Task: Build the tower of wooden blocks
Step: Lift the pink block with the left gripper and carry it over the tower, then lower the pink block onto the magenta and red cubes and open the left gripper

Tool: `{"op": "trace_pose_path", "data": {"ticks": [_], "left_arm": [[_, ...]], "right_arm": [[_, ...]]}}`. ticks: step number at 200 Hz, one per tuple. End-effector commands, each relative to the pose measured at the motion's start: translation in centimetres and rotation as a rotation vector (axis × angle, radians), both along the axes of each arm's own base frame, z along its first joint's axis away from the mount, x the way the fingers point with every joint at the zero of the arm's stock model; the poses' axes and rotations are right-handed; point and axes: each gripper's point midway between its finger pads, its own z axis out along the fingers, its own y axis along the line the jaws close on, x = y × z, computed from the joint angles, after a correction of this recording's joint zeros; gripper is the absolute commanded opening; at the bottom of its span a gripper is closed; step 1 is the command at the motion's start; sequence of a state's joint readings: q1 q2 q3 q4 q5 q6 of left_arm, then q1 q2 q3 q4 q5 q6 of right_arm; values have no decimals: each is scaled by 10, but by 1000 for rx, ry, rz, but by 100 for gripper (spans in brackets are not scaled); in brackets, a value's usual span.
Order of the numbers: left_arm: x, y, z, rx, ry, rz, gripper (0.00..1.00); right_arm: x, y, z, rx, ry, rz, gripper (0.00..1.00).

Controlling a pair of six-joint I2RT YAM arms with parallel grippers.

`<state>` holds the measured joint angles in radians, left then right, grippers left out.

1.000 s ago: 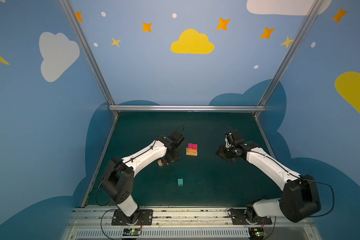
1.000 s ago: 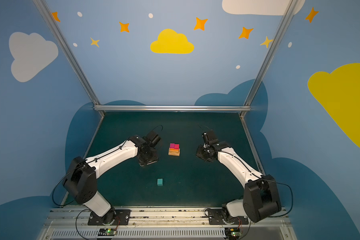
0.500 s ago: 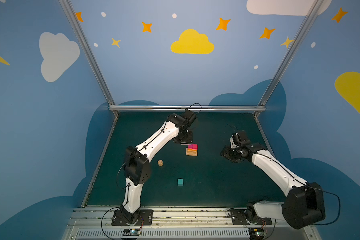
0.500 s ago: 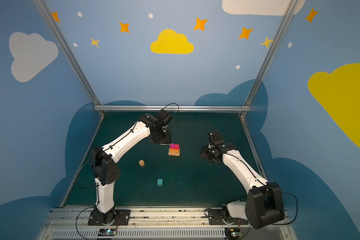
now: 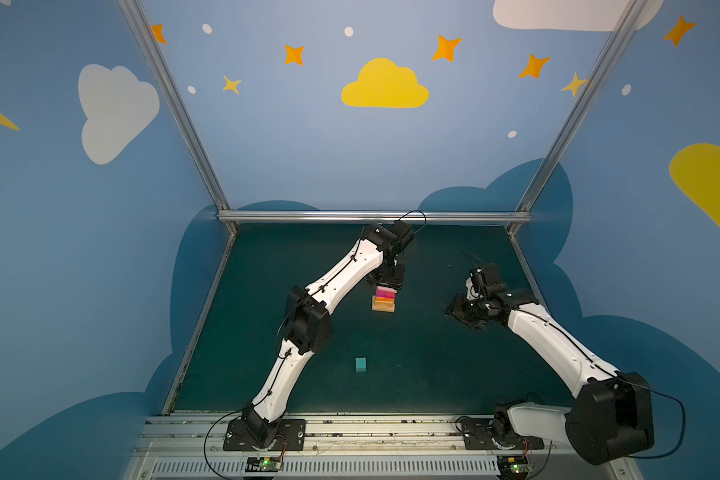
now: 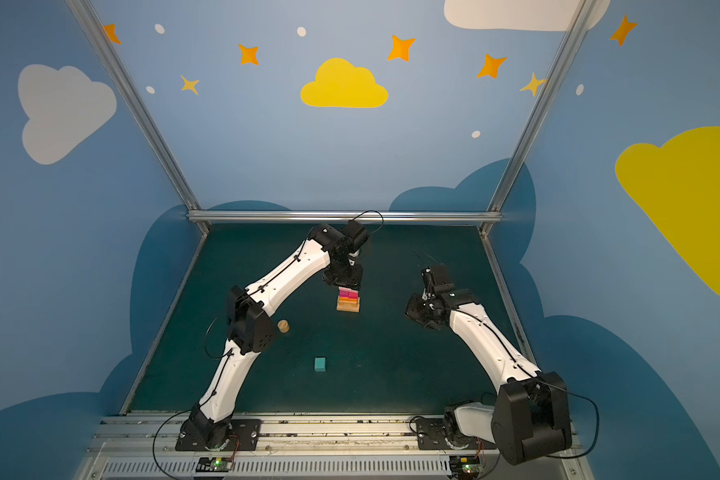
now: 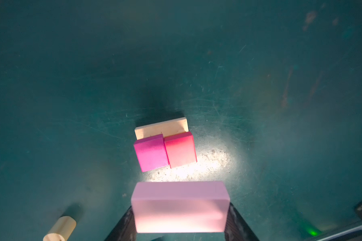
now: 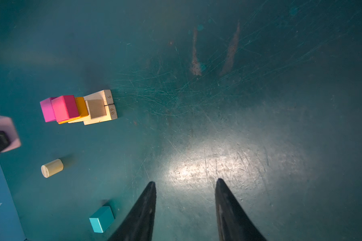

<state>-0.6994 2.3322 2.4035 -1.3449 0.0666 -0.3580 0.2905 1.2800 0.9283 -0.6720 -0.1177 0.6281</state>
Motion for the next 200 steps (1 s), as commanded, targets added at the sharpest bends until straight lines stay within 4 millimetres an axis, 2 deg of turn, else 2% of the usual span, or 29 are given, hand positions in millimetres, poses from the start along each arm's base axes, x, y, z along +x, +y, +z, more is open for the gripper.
{"op": "trace_pose_path", "data": {"ticks": [1, 59, 200], "left_arm": [[-5, 3, -5, 21, 23, 41, 48], [0, 6, -20, 56, 3, 105, 49], [14, 6, -29, 92, -29, 127, 49]], "right_arm": [[-7, -2, -2, -3, 18, 5, 46], [-7, -3, -5, 2, 20, -2, 46], [-7, -4, -10, 4, 35, -6, 46]]}}
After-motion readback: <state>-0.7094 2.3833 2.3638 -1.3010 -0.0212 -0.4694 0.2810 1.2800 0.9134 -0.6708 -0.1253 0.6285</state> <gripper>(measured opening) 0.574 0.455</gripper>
